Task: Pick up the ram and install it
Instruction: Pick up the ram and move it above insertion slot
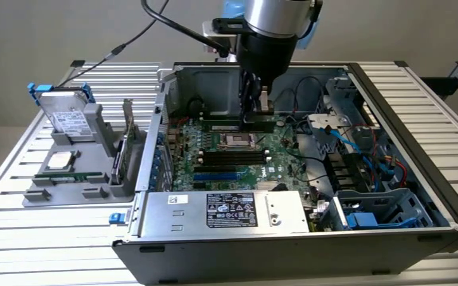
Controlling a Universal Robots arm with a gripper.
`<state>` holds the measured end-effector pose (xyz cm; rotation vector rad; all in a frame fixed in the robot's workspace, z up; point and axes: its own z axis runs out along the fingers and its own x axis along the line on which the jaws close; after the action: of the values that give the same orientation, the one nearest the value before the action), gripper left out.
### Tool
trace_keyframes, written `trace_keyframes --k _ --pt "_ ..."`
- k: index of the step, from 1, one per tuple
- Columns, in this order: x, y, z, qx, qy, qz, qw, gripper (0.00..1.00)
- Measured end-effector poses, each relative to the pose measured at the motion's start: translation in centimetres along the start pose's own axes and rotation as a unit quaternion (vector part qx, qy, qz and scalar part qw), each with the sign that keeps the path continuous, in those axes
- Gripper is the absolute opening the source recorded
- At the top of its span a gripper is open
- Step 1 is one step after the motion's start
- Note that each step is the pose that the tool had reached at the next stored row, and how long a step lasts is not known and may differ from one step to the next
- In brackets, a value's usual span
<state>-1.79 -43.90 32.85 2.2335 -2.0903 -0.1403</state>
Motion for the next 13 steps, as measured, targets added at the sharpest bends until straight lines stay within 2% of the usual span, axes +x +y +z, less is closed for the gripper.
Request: trace_keyframes --k 6,10,11,12,13 --pt "-0.9 -0.43 0.56 0.0005 0.0004 0.001 1.0 0.14" --pt "-1.6 -0.56 0.97 0.002 0.0028 0.002 1.0 0.14" --pt "-1.8 -0.58 1.02 0.0035 0.004 0.002 1.0 0.14" --pt "-2.0 -0.59 1.04 0.0067 0.0058 0.002 1.0 0.14" --pt "-2.0 -0.58 1.06 0.0118 0.0085 0.003 0.9999 0.14"
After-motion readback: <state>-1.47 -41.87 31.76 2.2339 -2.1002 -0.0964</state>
